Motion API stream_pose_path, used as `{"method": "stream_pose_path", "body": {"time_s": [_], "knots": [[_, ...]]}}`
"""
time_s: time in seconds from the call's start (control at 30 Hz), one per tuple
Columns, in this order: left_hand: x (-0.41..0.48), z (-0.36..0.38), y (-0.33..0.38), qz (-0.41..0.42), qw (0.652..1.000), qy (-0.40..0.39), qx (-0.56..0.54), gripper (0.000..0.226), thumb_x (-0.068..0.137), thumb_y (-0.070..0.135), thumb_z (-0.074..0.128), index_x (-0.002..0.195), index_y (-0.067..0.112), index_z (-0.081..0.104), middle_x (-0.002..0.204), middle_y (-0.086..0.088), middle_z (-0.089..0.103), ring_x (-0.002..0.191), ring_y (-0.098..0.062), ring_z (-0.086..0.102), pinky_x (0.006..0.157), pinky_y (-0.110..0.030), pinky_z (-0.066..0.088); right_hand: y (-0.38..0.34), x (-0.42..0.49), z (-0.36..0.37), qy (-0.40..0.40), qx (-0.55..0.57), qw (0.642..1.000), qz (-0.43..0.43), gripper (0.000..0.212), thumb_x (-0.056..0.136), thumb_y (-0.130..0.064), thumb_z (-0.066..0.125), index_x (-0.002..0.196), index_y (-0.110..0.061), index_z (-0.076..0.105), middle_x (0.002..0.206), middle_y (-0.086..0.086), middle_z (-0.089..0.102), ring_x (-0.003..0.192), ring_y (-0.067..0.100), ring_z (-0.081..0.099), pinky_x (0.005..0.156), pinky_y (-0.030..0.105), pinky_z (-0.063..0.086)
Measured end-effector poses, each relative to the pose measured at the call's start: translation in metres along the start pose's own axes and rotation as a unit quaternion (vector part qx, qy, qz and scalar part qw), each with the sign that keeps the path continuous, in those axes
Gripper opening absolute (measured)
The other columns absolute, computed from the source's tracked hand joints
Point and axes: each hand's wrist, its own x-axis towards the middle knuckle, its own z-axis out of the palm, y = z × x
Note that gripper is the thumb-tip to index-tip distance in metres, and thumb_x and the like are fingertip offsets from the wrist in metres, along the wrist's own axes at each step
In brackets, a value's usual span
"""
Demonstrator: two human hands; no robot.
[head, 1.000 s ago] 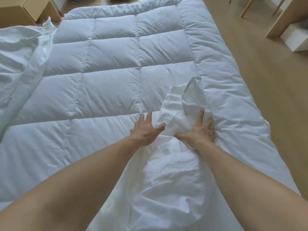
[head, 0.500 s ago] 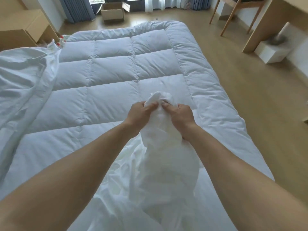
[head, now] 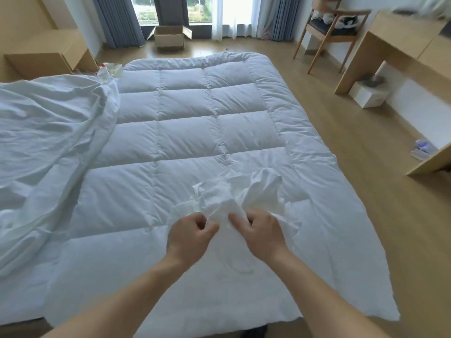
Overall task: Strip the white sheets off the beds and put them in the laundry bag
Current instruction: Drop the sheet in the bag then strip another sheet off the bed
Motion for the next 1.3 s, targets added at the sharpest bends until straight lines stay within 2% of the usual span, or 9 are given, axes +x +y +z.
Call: {"method": "stream_pose_path", "body": {"time_s": [0.07,0.2,0.33,0.4,0.5,0.57,0.83,1.1,1.3], "knots": [[-0.009,0.005,-0.02,0.004,0.999,0.049,0.022,0.017,0.075,0.042,0.066,0.09,0.035,0.062,0.086,0.018,0.062,0.088,-0.009,0.06,0.081,-0.034,0.05,0.02,-0.014,0.022,-0.045,-0.063,0.997,-0.005,0.049,0.094,-0.045,0.06,0.057,-0.019,0.04,0.06,-0.008,0.041,0.064,0.012,0.043,0.062,0.032,0.032],[-0.002,0.03,-0.02,0.175,0.979,0.031,0.099,0.064,0.092,0.06,0.027,0.149,0.033,0.038,0.154,0.007,0.034,0.148,-0.013,0.018,0.121,-0.041,0.016,0.034,-0.022,0.038,-0.092,-0.158,0.981,-0.058,0.039,0.093,-0.052,0.049,0.082,-0.016,0.059,0.088,0.001,0.059,0.095,0.025,0.055,0.084,0.036,0.045],[0.004,0.058,-0.025,-0.026,0.989,-0.115,0.091,0.078,0.079,0.073,0.001,0.151,0.05,0.023,0.165,0.013,0.008,0.15,-0.013,-0.018,0.117,-0.059,-0.006,0.047,-0.014,0.011,0.137,-0.214,0.935,-0.247,0.032,0.084,-0.049,0.058,0.08,-0.021,0.073,0.077,-0.004,0.069,0.072,0.021,0.066,0.065,0.033,0.053],[0.005,0.071,-0.032,-0.081,0.987,-0.101,0.097,0.085,0.075,0.075,0.0,0.153,0.047,0.019,0.165,0.014,0.005,0.15,-0.016,-0.018,0.115,-0.064,-0.004,0.058,0.006,-0.004,0.187,-0.236,0.912,-0.278,0.038,0.082,-0.051,0.063,0.1,-0.02,0.075,0.103,-0.002,0.072,0.1,0.023,0.066,0.085,0.037,0.05],[0.01,0.089,-0.047,-0.12,0.983,-0.063,0.125,0.089,0.072,0.077,0.0,0.155,0.045,0.008,0.165,0.013,-0.005,0.149,-0.018,-0.022,0.113,-0.066,0.003,0.072,0.045,-0.012,-0.013,-0.314,0.924,-0.216,0.088,0.08,-0.078,0.041,0.155,-0.034,0.028,0.166,-0.003,0.015,0.153,0.023,0.004,0.119,0.058,0.008],[0.016,0.101,-0.059,-0.148,0.977,-0.027,0.153,0.089,0.072,0.079,0.001,0.152,0.044,-0.014,0.162,0.01,-0.024,0.146,-0.019,-0.032,0.112,-0.067,0.005,0.085,0.066,0.001,-0.139,-0.339,0.914,-0.176,0.096,0.077,-0.088,0.03,0.152,-0.049,-0.014,0.161,-0.015,-0.029,0.145,0.016,-0.035,0.115,0.066,-0.013],[0.063,0.137,-0.101,-0.358,0.931,-0.033,0.065,0.107,0.069,0.092,0.039,0.149,0.05,-0.019,0.16,-0.001,-0.03,0.148,-0.038,-0.02,0.113,-0.064,0.009,0.144,0.105,0.058,-0.221,-0.208,0.948,0.092,0.101,0.061,-0.096,0.035,0.134,-0.068,-0.029,0.149,-0.018,-0.048,0.137,0.015,-0.047,0.111,0.072,-0.008],[0.087,0.133,-0.109,-0.331,0.932,0.003,-0.151,0.107,0.05,0.072,0.077,0.143,0.063,0.026,0.139,0.009,0.045,0.121,-0.016,0.053,0.102,-0.039,0.046,0.15,0.149,0.051,-0.243,-0.113,0.944,0.193,0.13,0.04,-0.091,0.064,0.149,-0.061,0.0,0.164,0.001,0.013,0.148,0.029,0.023,0.119,0.045,0.026],[0.115,0.117,-0.055,-0.232,0.912,0.005,-0.338,0.063,0.058,0.04,0.084,0.117,0.036,0.062,0.102,0.001,0.076,0.091,-0.02,0.074,0.067,-0.03,0.058,0.118,0.171,0.009,-0.237,0.173,0.946,0.14,0.086,0.046,-0.047,0.089,0.119,-0.065,0.049,0.117,-0.02,0.067,0.099,-0.006,0.066,0.08,0.013,0.052]]}}
